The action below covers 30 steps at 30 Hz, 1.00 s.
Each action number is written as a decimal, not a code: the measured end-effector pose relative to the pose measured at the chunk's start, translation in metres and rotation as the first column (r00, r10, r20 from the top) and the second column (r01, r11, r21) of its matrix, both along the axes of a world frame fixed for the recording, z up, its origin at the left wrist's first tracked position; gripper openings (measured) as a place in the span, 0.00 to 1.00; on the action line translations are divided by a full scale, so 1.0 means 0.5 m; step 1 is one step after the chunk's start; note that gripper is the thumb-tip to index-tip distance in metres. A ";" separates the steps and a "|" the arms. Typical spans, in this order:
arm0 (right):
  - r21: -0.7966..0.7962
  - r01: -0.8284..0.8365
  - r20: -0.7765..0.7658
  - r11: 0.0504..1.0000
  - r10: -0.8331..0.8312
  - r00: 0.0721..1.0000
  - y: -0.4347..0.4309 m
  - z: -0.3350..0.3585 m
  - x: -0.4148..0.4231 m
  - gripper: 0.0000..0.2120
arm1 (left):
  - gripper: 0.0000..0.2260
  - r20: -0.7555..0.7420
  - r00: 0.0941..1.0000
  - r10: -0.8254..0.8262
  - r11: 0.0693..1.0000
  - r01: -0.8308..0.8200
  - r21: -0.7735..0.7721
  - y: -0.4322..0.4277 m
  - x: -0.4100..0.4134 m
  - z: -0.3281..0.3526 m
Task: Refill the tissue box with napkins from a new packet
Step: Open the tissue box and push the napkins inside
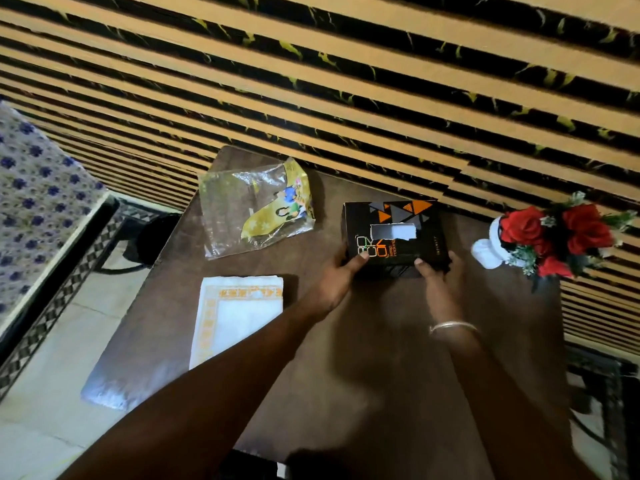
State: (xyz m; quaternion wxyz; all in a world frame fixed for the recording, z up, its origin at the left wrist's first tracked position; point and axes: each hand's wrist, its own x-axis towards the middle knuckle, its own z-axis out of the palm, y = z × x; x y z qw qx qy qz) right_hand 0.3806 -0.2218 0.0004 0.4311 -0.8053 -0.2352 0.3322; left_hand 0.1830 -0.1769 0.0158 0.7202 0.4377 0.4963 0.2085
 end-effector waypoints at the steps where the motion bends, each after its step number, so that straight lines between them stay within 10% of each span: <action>1: 0.028 0.018 -0.015 0.999 -0.017 1.000 -0.030 -0.002 -0.015 0.34 | 0.25 0.005 1.000 0.006 1.000 -0.006 0.022 -0.012 -0.006 -0.002; 20: -0.123 0.198 0.278 0.973 -0.158 0.948 -0.383 -0.041 -0.088 0.46 | 0.34 -0.267 0.914 -0.307 0.907 0.365 0.208 -0.237 -0.056 -0.031; 26: -0.197 -0.202 0.609 0.959 0.281 0.742 -0.301 0.034 -0.100 0.62 | 0.35 -0.394 0.891 -0.224 0.800 0.399 0.449 -0.213 -0.087 -0.026; 30: -0.500 -0.555 0.490 0.665 0.746 0.451 -0.197 0.059 -0.094 0.71 | 0.29 -0.426 0.860 -0.282 0.728 0.481 0.489 -0.198 -0.092 -0.015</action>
